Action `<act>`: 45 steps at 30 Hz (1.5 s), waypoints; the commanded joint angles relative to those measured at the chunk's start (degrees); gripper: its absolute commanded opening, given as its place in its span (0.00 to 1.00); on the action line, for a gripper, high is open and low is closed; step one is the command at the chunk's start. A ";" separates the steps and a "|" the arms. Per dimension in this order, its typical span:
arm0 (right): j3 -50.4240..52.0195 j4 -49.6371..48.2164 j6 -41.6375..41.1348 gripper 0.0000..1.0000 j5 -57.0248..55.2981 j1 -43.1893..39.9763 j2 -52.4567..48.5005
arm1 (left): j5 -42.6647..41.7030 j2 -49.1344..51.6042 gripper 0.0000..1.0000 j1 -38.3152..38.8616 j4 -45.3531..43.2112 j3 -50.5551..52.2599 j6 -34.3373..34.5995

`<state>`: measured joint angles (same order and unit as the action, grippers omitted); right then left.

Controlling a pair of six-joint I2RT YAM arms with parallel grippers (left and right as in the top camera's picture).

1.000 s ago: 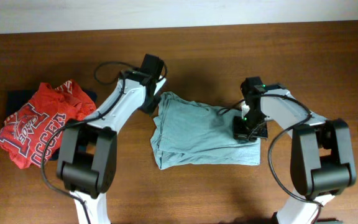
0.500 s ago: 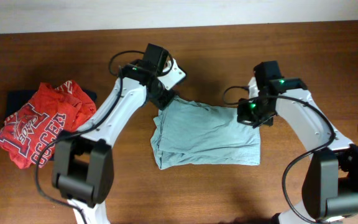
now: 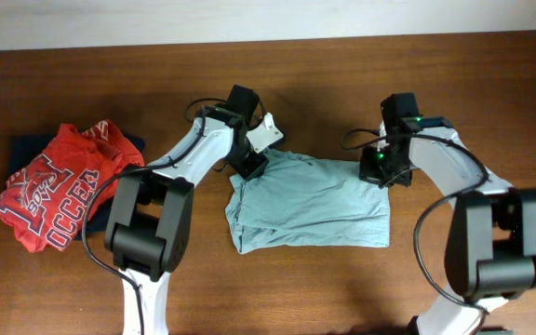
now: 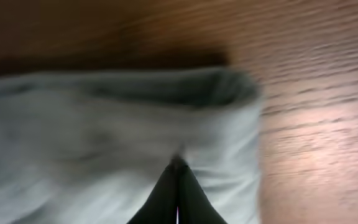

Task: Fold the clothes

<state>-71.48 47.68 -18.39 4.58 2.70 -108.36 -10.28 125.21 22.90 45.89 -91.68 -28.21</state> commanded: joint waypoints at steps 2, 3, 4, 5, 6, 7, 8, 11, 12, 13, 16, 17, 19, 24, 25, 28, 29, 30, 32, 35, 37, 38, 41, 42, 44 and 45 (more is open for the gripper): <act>-0.31 -2.29 -3.34 0.04 -10.51 -0.22 -3.52 | 7.02 1.75 0.44 0.04 0.33 0.63 3.06; -0.31 -2.71 -3.34 0.04 -12.04 -0.22 -3.78 | 7.80 1.75 0.44 -0.02 0.59 0.61 3.48; -0.31 -2.75 -3.34 0.04 -13.62 -0.22 -4.02 | 8.33 1.75 0.44 -0.07 0.85 0.61 3.61; -0.31 -2.73 -3.37 0.04 -15.65 -0.22 -4.04 | 9.22 1.75 0.44 -0.20 1.18 0.61 4.04; -0.31 -2.62 -3.34 0.04 -17.46 -0.22 -4.04 | 10.32 1.75 0.44 -0.35 1.40 0.61 4.85; -0.33 -2.29 -3.34 0.04 -19.15 -0.22 -4.02 | 10.75 1.75 0.44 -0.55 1.57 0.61 5.33; -0.57 -1.46 -3.34 0.04 -20.96 -0.22 -3.98 | 10.73 1.75 0.44 -0.90 1.57 0.61 6.03; -1.25 0.37 -3.32 0.04 -21.20 -0.22 -3.91 | 11.04 1.75 0.43 -1.57 1.51 0.61 6.93; -1.60 1.03 -3.34 0.04 -21.07 -0.22 -3.87 | 11.69 1.75 0.43 -1.73 1.46 0.59 8.00; -1.99 1.60 -3.32 0.04 -20.72 -0.22 -3.80 | 11.91 1.75 0.43 -1.90 1.53 0.46 8.09; -4.35 4.46 -2.23 0.04 -19.12 -0.22 -2.97 | 11.80 1.46 0.45 -2.08 1.97 -0.57 9.11; -5.55 5.70 -1.05 0.04 -17.79 -0.22 -2.36 | 11.78 1.11 0.49 -2.08 2.49 -1.16 9.60; -8.02 8.35 0.22 0.04 -14.80 -0.22 -0.87 | 11.65 0.17 0.56 -1.90 4.66 -3.10 9.60; -12.85 14.60 6.62 0.04 -0.07 -0.13 3.45 | 11.61 -2.93 0.62 -1.79 9.44 -9.33 11.30; -12.98 15.43 7.34 0.04 2.45 -0.11 3.87 | 11.61 -3.41 0.63 -1.79 9.51 -9.99 11.30; -12.79 18.84 7.58 0.04 8.63 -0.09 3.87 | 11.32 -4.15 0.65 -1.79 9.29 -10.75 11.26; -12.33 19.63 7.76 0.04 9.27 0.04 3.76 | 10.43 -4.13 0.64 -1.79 9.29 -10.60 11.19; -11.85 19.93 8.13 0.04 9.42 0.26 3.74 | 9.35 -3.93 0.64 -1.79 9.16 -10.32 10.75; -9.97 19.98 9.27 0.04 9.42 0.87 3.76 | 5.11 -3.72 0.63 -1.79 8.83 -9.14 8.00; -5.81 17.90 10.38 0.04 9.64 2.43 3.74 | 1.44 -2.97 0.63 -1.66 8.37 -7.06 4.17; -2.29 15.08 10.71 0.04 10.03 3.67 3.74 | 1.46 -2.84 0.63 -1.57 7.02 -5.27 3.43; 0.59 12.04 10.73 0.04 9.92 4.44 3.74 | 1.51 -2.78 0.63 -1.57 5.55 -3.78 3.17; 5.22 6.47 10.67 0.04 9.79 4.74 3.74 | 1.95 -2.67 0.62 -1.60 2.47 -0.98 2.75; 6.88 4.70 10.64 0.04 9.79 4.74 3.74 | 2.60 -2.64 0.62 -1.64 1.49 -0.09 2.78; 9.94 2.10 10.51 0.04 8.92 4.74 3.74 | 5.42 -2.40 0.63 -1.70 -0.57 1.73 2.80; 10.82 1.51 10.03 0.04 7.82 4.74 3.74 | 7.45 -2.29 0.63 -1.75 -1.90 2.82 2.80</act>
<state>-63.88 50.70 -8.51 13.56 7.40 -104.75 -6.48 122.48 21.37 46.02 -91.61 -23.97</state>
